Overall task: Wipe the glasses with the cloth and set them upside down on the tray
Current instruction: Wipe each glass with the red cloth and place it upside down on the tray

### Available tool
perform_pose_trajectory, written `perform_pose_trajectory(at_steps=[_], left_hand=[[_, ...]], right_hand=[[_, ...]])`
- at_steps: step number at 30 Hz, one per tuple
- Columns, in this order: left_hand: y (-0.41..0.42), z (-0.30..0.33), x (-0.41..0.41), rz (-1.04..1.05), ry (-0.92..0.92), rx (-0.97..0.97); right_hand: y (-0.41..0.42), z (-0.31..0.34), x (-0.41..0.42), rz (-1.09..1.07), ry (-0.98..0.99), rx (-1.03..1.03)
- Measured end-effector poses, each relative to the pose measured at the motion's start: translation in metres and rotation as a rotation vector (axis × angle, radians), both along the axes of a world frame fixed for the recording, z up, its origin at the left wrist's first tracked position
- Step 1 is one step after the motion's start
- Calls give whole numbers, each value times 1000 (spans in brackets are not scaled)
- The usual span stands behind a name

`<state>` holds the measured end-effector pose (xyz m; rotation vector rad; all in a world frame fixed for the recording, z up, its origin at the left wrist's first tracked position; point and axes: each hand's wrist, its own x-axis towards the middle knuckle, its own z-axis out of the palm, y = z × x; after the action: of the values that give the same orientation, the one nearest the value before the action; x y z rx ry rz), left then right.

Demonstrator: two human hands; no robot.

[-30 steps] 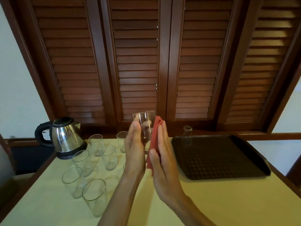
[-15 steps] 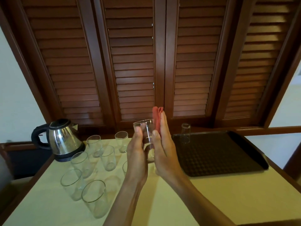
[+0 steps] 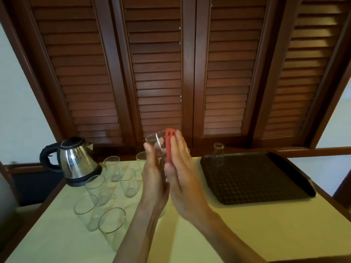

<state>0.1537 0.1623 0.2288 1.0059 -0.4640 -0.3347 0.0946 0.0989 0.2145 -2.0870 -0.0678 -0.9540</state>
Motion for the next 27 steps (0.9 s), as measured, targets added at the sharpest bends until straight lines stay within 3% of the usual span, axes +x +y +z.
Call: perform_pose_trajectory(at_steps=[2, 4, 9, 14, 19, 24, 27], left_hand=[[-1, -3, -5, -18, -21, 43], [-1, 2, 0, 6, -25, 70], [1, 3, 13, 76, -30, 134], [-5, 7, 5, 34, -32, 159], [-6, 11, 4, 11, -41, 170], [-8, 11, -3, 26, -108, 154], [-5, 12, 7, 77, -79, 103]], right_hand=[[-18, 15, 13, 24, 40, 239], [-14, 12, 8, 54, 46, 344], [11, 5, -3, 4, -41, -8], [-14, 9, 8, -5, -6, 333], [-3, 4, 3, -53, -30, 31], [-14, 13, 5, 48, -5, 393], [4, 6, -8, 33, -53, 172]])
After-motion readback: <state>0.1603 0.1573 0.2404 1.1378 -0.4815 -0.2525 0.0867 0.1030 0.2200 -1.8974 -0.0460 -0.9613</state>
